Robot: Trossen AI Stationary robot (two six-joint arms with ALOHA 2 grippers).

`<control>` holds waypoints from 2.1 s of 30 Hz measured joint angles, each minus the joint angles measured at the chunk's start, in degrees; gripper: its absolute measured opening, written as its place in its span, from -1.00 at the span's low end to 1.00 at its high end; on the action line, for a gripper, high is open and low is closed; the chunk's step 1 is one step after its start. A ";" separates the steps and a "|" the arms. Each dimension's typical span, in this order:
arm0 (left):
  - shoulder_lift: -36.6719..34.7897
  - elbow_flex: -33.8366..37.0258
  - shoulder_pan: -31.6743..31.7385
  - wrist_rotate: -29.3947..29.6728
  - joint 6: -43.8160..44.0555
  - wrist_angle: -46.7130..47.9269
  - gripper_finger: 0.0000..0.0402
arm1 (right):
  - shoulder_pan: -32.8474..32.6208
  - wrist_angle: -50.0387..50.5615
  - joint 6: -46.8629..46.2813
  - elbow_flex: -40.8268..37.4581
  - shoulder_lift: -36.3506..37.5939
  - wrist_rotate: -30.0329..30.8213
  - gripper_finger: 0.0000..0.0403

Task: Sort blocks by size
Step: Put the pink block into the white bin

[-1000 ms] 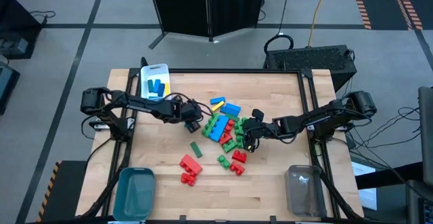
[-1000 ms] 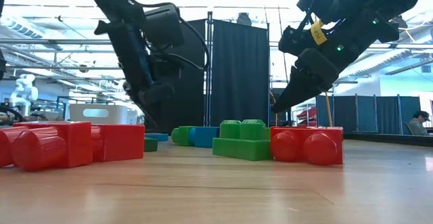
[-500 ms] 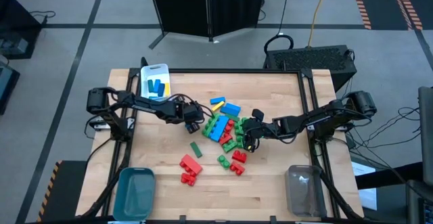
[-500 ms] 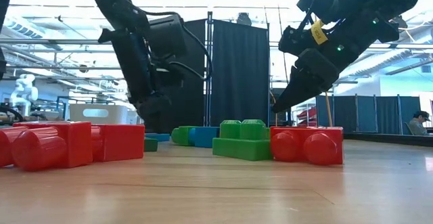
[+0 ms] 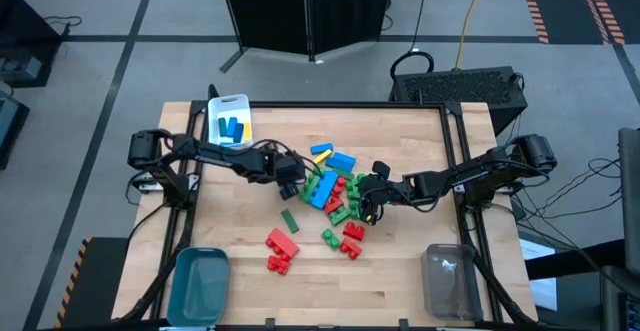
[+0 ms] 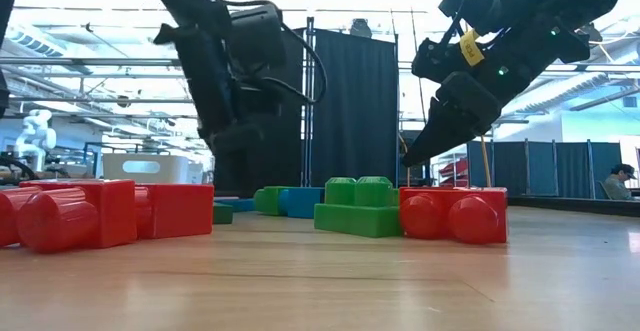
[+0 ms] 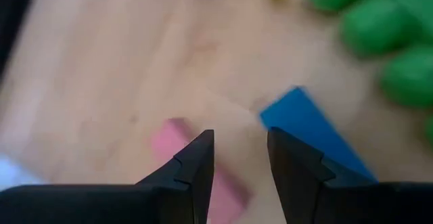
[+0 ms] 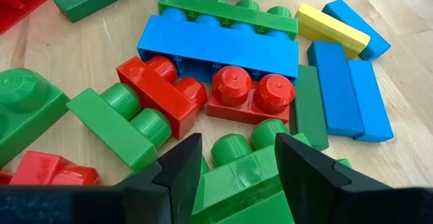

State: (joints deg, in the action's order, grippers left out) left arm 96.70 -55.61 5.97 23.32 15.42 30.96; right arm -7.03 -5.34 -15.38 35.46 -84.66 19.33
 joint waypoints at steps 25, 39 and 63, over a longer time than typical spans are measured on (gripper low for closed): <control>1.13 -0.23 9.23 -5.34 15.80 5.46 0.28 | 0.00 0.46 0.02 0.02 0.01 -0.02 -0.13; 6.33 -0.38 8.88 -5.73 17.19 3.42 0.07 | -0.18 0.63 0.04 0.02 0.00 -0.20 -0.13; 6.50 -11.97 10.43 -0.59 8.89 21.45 -0.59 | -0.22 0.46 -0.02 0.02 0.00 -0.17 -0.13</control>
State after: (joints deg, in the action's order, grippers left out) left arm 103.20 -67.58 16.40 22.72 24.32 52.42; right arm -7.25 -4.89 -15.40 35.48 -84.66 19.16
